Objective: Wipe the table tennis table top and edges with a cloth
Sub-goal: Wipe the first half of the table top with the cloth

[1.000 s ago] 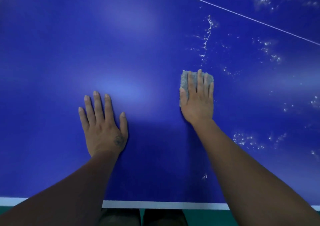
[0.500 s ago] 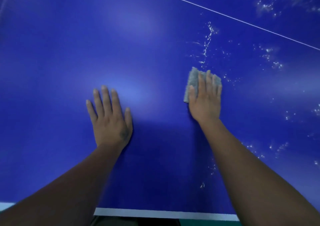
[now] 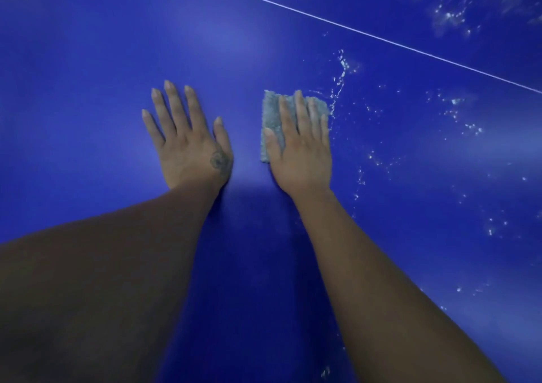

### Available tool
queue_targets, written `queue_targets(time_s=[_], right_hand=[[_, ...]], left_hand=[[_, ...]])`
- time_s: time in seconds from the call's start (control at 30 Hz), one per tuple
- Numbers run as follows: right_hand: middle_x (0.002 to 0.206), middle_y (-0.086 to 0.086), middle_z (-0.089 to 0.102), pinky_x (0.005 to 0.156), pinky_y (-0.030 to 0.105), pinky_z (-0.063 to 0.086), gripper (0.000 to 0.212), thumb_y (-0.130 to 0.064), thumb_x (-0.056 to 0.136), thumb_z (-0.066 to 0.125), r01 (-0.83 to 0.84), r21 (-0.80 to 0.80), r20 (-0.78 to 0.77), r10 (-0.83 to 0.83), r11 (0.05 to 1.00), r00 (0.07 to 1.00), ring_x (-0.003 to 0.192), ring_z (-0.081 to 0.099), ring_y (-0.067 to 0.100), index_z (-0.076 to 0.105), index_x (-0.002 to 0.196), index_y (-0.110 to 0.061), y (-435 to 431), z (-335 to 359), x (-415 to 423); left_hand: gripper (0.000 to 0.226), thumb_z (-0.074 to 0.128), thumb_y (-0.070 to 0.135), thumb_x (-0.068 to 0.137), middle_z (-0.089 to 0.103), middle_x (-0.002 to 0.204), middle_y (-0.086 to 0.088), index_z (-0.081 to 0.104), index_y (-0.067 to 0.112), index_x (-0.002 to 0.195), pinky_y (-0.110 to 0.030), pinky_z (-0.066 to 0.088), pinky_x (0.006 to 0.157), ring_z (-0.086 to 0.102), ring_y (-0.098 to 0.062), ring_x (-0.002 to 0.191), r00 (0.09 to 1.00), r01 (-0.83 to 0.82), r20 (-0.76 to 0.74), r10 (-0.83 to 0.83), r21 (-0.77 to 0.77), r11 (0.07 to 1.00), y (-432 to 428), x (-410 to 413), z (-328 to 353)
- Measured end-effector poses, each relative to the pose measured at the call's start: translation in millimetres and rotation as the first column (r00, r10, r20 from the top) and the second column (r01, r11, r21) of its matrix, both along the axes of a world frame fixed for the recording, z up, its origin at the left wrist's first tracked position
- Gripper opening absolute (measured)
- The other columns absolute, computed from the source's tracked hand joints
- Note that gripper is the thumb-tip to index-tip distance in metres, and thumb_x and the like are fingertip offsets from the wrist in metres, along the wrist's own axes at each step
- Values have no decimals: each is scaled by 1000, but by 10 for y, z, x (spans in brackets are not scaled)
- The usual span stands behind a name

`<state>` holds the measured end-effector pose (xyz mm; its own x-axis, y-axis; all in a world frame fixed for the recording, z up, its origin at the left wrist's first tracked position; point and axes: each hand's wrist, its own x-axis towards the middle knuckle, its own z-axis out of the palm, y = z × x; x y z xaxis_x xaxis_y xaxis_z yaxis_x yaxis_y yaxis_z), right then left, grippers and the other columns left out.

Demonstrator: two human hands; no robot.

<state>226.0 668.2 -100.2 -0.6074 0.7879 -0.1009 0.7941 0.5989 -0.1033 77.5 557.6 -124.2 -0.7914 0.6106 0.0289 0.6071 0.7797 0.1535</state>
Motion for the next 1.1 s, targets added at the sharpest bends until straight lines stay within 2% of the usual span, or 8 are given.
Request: queue_targets(time_s=[0.13,0.2,0.43,0.53,0.7,0.83,0.97,1.1], right_hand=[[181,8,6,134,54,7,68,-54,114,21,141,2,31,-141,990,990,167,1,29,11,173,-20,274,82,632],[180,13,5,133,56,9,69,-50,115,18,136,33,65,-138,990,988,167,2,33,11,172,-13,253,99,695],[178,13,14,133,55,7,68,-50,115,23,-50,60,-19,52,997,998,166,9,33,21,171,-11,298,20,-422],[180,9,9,134,51,4,70,-54,114,18,-68,23,-19,68,997,998,167,4,29,15,172,-15,585,-9,-526],[180,9,6,134,52,5,68,-51,115,20,101,31,68,-103,994,992,167,3,29,13,172,-14,1114,38,256],[180,13,3,133,57,6,68,-47,115,20,199,1,79,-198,980,977,167,-1,32,10,171,-9,999,113,570],[180,10,5,133,57,1,69,-48,114,20,62,27,59,-63,998,996,167,1,33,14,171,-10,805,95,-102],[181,3,1,133,53,-4,71,-54,113,14,-42,-4,23,42,999,999,167,-4,26,8,172,-16,894,55,-915]], left_hand=[[74,24,51,110,6,180,-17,16,10,171,-59,3,134,2,-37,166,1000,5,1,-5,-4,1000,57,1,40],[74,25,50,110,6,180,-17,16,10,171,-58,2,134,2,-37,166,1000,-3,4,3,-5,1000,68,1,45],[70,30,48,112,13,179,-17,24,9,170,-57,4,134,7,-37,166,1000,-11,-20,11,43,999,83,4,81],[71,29,48,111,13,179,-16,24,9,170,-57,4,134,7,-36,167,1000,-10,-16,11,52,999,88,4,75],[71,33,47,110,14,179,-17,26,9,170,-56,3,134,8,-37,166,1000,-16,-13,17,61,998,89,3,98],[72,31,48,109,12,179,-16,24,9,170,-56,4,134,7,-36,167,1000,-15,7,15,38,999,110,11,106],[72,30,48,110,13,179,-16,26,8,170,-57,5,134,8,-36,166,1000,-10,-5,10,52,999,91,1,108],[70,32,47,110,16,178,-17,29,8,169,-57,6,134,11,-37,166,999,-6,-32,8,73,997,83,-6,64]])
